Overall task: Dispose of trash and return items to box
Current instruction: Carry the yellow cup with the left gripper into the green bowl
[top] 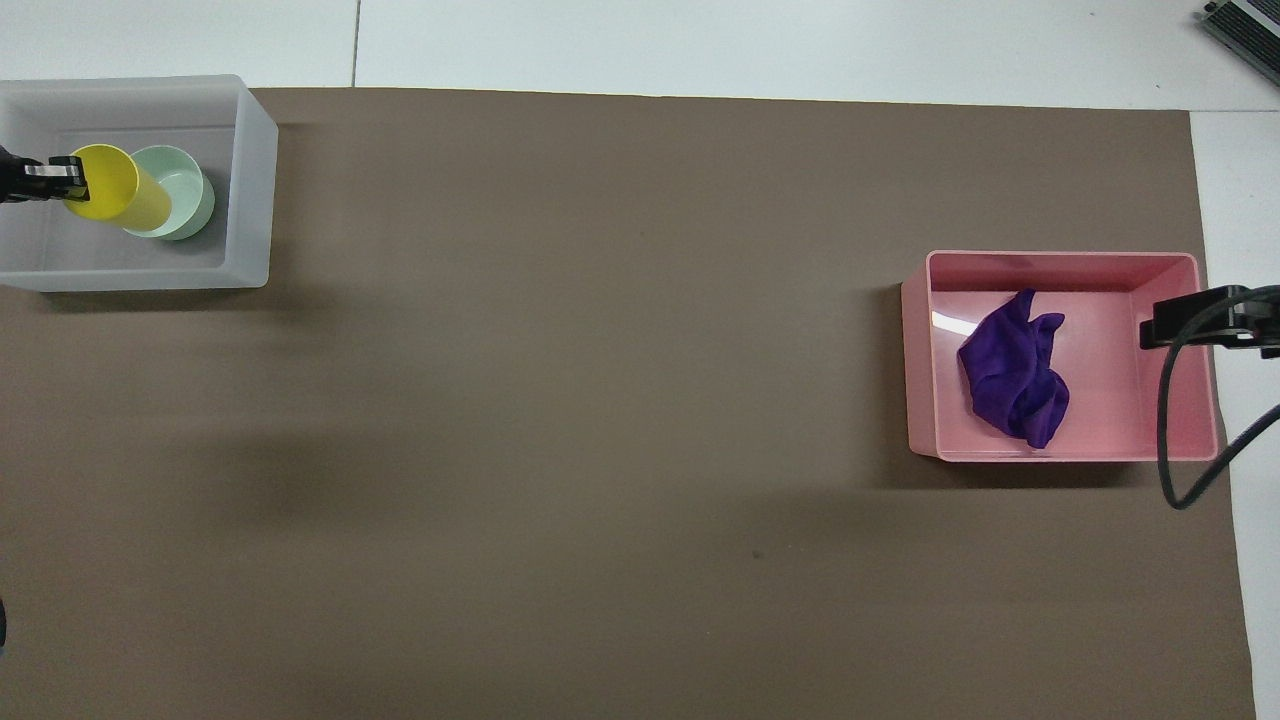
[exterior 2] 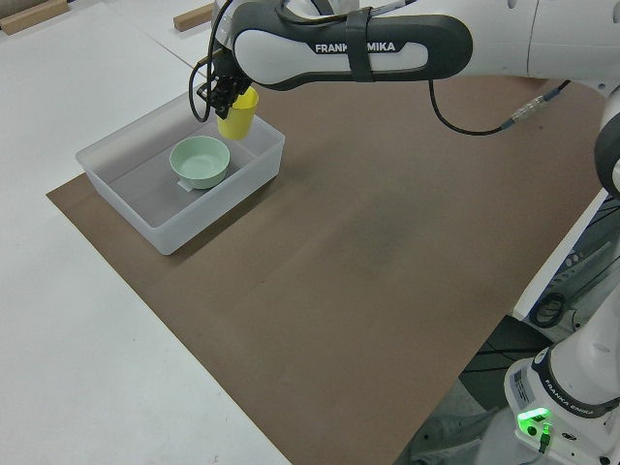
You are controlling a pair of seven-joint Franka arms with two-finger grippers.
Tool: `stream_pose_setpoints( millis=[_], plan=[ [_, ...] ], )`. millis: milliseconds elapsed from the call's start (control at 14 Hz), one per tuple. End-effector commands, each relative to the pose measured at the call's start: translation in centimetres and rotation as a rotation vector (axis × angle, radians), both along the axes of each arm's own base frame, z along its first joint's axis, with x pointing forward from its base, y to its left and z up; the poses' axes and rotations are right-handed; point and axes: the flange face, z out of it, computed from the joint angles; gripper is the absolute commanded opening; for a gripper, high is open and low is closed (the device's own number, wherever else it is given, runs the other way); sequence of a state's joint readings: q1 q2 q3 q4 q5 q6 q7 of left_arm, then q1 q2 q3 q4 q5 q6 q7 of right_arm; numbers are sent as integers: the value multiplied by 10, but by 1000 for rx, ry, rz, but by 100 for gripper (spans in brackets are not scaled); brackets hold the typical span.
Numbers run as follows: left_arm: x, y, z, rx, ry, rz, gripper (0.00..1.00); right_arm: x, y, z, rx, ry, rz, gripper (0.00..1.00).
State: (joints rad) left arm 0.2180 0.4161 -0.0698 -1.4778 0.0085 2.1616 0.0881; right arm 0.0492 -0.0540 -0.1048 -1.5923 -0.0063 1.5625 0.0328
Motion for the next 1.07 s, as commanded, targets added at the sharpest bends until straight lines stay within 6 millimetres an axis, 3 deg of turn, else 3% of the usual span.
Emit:
stream_pose_setpoints(
  millis=[0, 143, 500, 786, 929, 1000],
  plan=[
    [29, 17, -35, -53, 28, -13, 0, -7, 0, 1, -20, -4, 14, 100],
    [41, 28, -41, -63, 13, -3, 0, -7, 0, 1, -20, -4, 14, 100],
    [35, 45, -81, -63, 24, 17, 0, -7, 0, 1, -20, -4, 14, 100],
    [25, 40, -98, -79, 31, 9, 0, -7, 1, 0, -20, -2, 13, 100],
    [24, 35, -96, -77, 27, -2, 0, -7, 0, 0, -19, -2, 11, 100],
    [24, 35, -96, -74, 26, -5, 26, -8, 0, 0, -19, -2, 11, 100]
  ],
)
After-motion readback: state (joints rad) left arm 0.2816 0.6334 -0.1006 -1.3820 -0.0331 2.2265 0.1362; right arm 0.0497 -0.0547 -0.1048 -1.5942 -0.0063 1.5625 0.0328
